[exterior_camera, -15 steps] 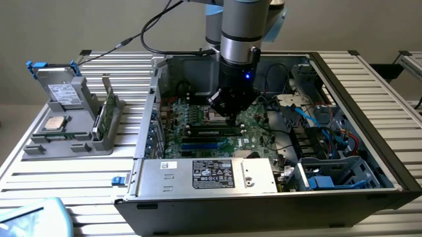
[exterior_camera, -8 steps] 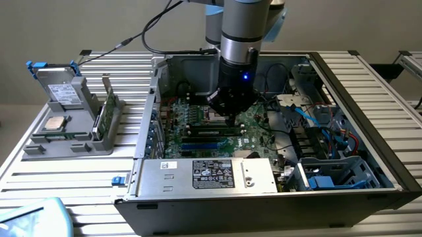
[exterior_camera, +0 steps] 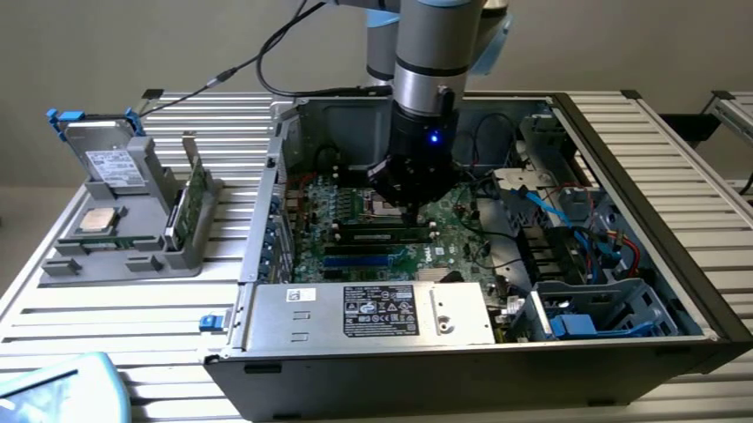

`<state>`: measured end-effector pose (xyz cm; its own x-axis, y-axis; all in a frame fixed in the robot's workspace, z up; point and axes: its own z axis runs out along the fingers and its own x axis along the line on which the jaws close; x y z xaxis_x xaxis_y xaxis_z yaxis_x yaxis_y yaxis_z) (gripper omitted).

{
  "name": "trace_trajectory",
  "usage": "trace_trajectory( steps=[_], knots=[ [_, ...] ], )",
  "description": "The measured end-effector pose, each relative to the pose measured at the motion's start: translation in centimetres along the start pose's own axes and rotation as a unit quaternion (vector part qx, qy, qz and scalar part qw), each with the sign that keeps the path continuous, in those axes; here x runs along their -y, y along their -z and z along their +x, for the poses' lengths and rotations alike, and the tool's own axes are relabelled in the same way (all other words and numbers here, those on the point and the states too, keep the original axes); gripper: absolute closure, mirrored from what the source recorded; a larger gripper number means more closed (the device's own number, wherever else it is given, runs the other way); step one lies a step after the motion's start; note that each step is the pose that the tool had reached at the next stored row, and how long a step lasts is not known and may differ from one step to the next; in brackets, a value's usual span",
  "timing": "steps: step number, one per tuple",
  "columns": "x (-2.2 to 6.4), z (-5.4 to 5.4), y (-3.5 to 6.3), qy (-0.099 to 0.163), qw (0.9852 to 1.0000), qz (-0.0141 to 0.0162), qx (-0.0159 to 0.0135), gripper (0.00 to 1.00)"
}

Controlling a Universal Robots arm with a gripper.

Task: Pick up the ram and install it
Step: 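Press down the ram until it locks into place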

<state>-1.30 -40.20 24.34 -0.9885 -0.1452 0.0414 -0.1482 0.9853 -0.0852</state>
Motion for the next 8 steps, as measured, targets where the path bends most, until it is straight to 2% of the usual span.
trace_trajectory(
  steps=[3, 8],
  knots=[
    [0.0, 0.0, -0.03, -0.022, 0.9997, -0.0008, -0.0013, 0.9],
    [-0.01, -0.01, -0.08, -0.058, 0.9983, -0.0021, -0.0027, 0.9]
  ],
)
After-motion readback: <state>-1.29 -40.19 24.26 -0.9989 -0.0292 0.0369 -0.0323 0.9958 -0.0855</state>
